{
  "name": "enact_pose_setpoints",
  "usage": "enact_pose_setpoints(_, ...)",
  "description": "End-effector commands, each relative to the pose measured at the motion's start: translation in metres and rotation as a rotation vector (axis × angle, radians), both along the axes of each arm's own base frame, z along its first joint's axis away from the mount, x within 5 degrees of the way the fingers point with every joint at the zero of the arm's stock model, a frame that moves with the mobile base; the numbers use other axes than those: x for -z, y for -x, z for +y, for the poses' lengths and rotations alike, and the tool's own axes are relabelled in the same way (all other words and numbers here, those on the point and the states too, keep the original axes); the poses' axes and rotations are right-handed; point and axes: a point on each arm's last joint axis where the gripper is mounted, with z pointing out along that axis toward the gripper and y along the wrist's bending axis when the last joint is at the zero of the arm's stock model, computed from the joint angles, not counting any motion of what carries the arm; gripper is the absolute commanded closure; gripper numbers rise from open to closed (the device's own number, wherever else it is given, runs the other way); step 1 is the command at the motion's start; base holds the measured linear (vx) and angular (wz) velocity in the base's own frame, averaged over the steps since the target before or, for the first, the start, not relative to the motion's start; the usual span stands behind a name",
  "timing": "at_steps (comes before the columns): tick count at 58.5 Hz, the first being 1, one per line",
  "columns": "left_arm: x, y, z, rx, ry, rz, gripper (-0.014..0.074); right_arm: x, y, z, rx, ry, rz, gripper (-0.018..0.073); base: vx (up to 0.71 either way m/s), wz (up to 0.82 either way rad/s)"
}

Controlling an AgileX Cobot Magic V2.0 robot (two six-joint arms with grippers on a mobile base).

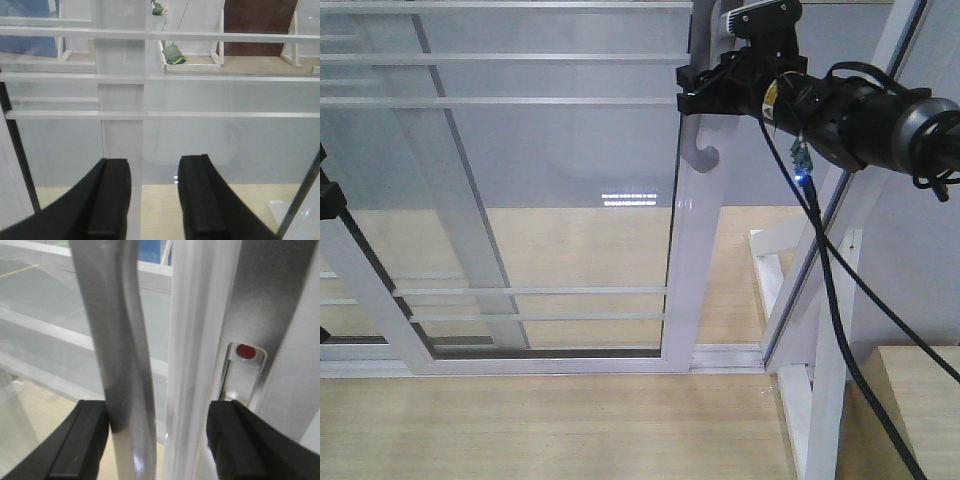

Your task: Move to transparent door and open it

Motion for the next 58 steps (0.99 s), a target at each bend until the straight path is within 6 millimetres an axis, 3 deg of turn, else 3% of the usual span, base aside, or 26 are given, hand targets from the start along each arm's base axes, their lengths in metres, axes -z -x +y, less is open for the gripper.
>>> enact_pose_setpoints(1,-0.02,-0.002,-0.002,0.008,0.021,-0.122,0.0216,-0.041,0.004,-0.007,0.019,-0.037,-0.092,0.0083,0.0,0.0)
enact_pose_setpoints(15,-0.018,-0.004,-0.002,0.019,-0.011,-0.115,0.0216,-0.076,0.022,-0.026,0.158,0.049,-0.049,0.0083,0.0,0.0)
enact_pose_setpoints(24,-0.015,-0.007,-0.003,0.038,-0.056,-0.104,0.0216,-0.104,0.048,-0.036,0.183,0.071,-0.088,0.0085,0.0,0.0)
enact_pose_setpoints(49,-0.018,-0.008,-0.005,0.049,-0.063,-0.142,0.0216,-0.095,0.162,-0.081,0.335,0.174,0.064,0.0122,0.0,0.0)
enact_pose_setpoints(58,-0.014,-0.011,-0.02,0.153,-0.151,-0.135,0.0216,-0.096,0.195,-0.091,0.354,0.17,0.05,0.0122,0.0,0.0)
